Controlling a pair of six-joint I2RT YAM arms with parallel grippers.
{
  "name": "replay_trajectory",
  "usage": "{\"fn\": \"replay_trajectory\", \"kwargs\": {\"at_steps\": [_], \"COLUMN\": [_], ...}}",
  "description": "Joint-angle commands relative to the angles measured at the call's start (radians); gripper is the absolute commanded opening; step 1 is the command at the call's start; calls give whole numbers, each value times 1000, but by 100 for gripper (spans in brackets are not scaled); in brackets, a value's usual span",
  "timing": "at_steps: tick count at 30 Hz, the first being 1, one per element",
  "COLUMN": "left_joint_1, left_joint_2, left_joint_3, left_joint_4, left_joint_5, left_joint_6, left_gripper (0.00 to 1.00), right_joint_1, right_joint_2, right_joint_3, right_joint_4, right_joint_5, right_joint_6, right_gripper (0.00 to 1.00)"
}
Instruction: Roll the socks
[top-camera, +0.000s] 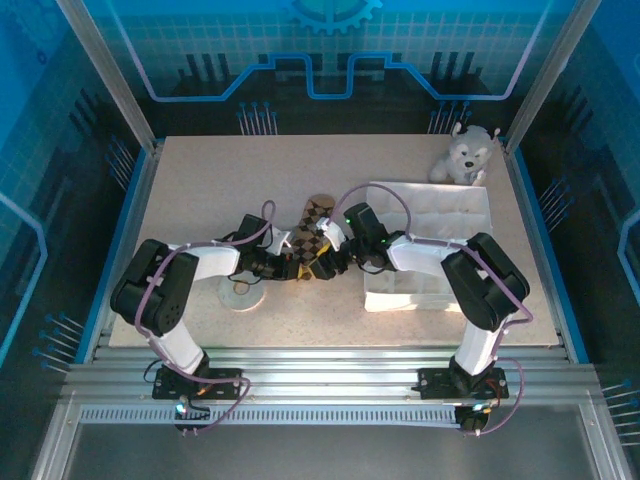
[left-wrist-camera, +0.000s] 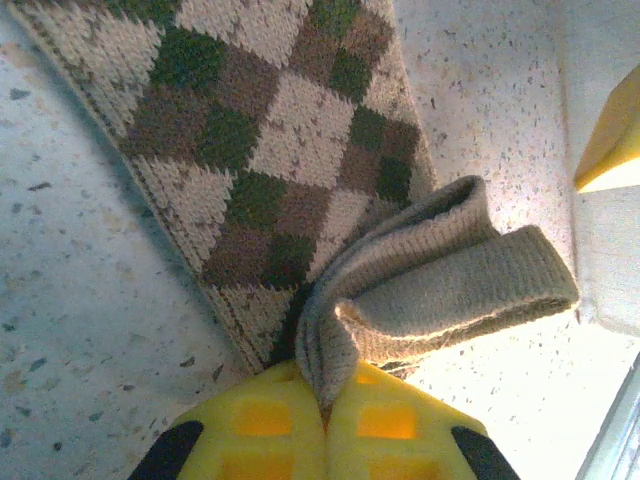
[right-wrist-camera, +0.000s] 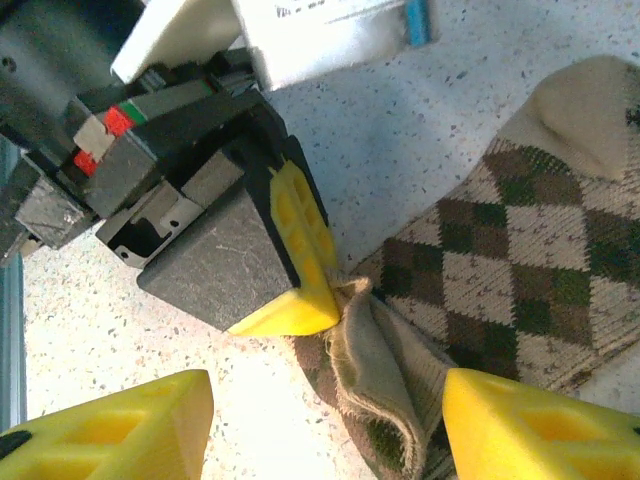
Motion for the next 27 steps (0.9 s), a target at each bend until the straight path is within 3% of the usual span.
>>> {"fn": "replay_trajectory", "kwargs": {"at_steps": [1, 10, 19, 27], "left_joint_1": [8, 7, -3, -7], "left_joint_2": [27, 35, 54, 59], "left_joint_3": [26, 53, 64, 80], "left_joint_4": [-37, -68, -77, -96], "left_joint_5": [25, 37, 42, 43], "left_joint_6": [-19, 20, 30, 42], "left_gripper": [0, 0, 0, 0], "right_joint_1": [15, 31, 39, 55], "right_joint_2": [24, 87, 133, 147], "right_joint_3": [5, 89, 162, 191], "right_joint_4": [-20, -139, -194, -275], "right_joint_5": [4, 111, 123, 210], "right_joint_6": [7, 13, 4, -3], "right_gripper": [62, 55, 43, 44]}}
